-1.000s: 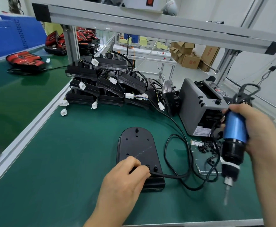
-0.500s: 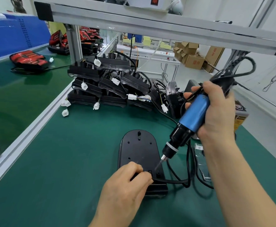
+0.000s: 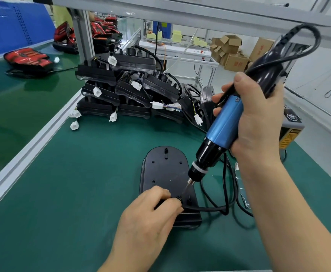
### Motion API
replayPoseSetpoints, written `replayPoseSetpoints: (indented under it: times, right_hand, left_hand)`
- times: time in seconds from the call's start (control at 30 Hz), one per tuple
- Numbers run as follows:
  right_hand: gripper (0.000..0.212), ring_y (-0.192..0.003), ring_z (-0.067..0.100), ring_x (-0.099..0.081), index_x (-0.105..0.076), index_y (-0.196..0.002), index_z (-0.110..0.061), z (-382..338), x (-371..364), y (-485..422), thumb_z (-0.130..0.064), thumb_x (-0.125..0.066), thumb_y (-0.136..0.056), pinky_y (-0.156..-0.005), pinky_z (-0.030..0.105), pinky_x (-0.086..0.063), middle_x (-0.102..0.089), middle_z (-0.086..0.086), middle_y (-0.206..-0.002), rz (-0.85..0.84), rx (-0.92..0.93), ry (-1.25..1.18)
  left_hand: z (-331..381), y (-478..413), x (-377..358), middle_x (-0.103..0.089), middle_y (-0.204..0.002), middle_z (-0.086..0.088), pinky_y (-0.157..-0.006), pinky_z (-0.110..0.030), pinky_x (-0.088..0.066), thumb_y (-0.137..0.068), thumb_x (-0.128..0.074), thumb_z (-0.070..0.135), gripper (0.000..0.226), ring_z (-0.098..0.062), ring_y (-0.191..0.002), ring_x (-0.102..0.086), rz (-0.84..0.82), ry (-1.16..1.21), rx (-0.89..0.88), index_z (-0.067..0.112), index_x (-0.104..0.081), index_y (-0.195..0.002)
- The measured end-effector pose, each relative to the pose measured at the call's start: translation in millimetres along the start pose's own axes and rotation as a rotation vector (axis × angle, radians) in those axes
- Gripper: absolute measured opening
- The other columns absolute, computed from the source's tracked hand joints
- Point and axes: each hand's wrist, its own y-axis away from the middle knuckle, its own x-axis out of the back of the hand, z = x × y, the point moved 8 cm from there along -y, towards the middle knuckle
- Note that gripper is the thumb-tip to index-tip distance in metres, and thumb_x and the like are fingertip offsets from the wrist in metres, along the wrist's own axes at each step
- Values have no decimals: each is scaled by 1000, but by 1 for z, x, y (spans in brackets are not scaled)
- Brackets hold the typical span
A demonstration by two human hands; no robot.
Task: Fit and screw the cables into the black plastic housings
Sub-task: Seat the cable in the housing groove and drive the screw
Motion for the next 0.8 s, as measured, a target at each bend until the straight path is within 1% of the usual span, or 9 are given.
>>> replayPoseSetpoints:
  times: [0.23, 0.4, 0.6, 0.8]
  right_hand:
    - [19, -63, 21, -64, -47, -98, -16, -1, -4, 1, -16, -63, -87, -55, 28, -51, -62, 3, -75, -16, 5, -14]
    - [17, -63, 21, -64, -48, -97, -17, -1, -9, 3, -15, -62, -87, -55, 28, -51, -62, 4, -75, -43, 11, -5]
    - [20, -63, 21, -63, -46, -100, -12, -3, -18, 3, -15, -61, -87, -55, 28, -51, -61, 4, -74, -103, 19, 9]
    - [18, -61, 22, -62, -48, -96, -14, -4, -27, 6, -15, -63, -86, -54, 31, -51, -59, 7, -75, -148, 25, 18]
  left_hand:
    - [-1, 0, -1, -60, -84, 1, -57, -31, -51, -88, -58, 27, 16, -19, -76, -63, -17, 25, 13, 17, -69, -81]
    - [-2, 1, -1, -58, -84, 2, -54, -32, -50, -87, -58, 27, 12, -18, -74, -62, -15, 41, 18, 18, -66, -83]
    - [-1, 1, -1, -59, -83, 2, -53, -32, -50, -87, -59, 27, 13, -18, -74, -62, -10, 37, 20, 18, -67, -81]
    - [-1, 0, 0, -60, -82, 0, -56, -30, -50, -86, -60, 26, 16, -17, -74, -63, -1, 22, 18, 16, -70, -80]
